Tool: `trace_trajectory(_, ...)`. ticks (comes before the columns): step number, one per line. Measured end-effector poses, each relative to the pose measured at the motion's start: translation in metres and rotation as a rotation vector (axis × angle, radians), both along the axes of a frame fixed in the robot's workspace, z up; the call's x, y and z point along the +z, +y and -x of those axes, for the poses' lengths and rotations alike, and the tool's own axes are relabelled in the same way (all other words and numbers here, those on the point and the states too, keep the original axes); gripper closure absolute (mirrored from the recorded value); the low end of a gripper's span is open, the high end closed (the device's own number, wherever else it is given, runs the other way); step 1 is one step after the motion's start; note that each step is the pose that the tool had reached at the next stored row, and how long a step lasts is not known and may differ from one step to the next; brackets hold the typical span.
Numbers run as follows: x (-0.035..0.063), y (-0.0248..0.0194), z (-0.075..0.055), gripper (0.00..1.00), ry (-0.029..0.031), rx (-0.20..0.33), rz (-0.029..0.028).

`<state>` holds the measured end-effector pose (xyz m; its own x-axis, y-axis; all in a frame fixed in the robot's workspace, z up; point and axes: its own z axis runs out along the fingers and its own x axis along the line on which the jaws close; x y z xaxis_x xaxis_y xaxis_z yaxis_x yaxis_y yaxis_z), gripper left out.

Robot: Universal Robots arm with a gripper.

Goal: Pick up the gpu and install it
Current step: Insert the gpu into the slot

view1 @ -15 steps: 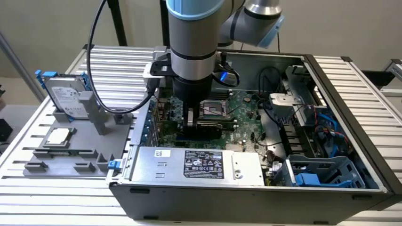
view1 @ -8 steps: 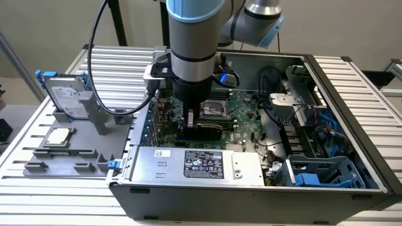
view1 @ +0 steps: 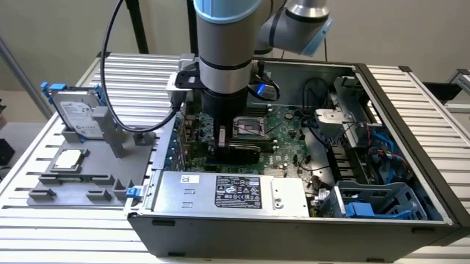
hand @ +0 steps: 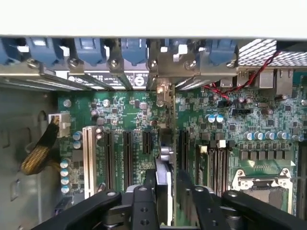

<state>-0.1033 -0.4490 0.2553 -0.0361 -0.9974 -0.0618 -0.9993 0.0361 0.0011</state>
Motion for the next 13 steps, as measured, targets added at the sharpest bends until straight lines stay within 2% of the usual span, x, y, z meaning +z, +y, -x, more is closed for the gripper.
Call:
trace_trajectory(6,0.0276,-0.0001,0.0,0.0,0.0002,0.0,0.0004)
trace_trajectory(7,0.0319,-0.0001,0.0,1.0,0.0002,0.0,0.0002)
trace_trajectory(10,0.0446,-0.0003,0.0,1.0,0.0003,0.0,-0.0014)
trace_trajectory(13,0.0463,-0.0003,0.0,1.0,0.0001,0.0,-0.0038)
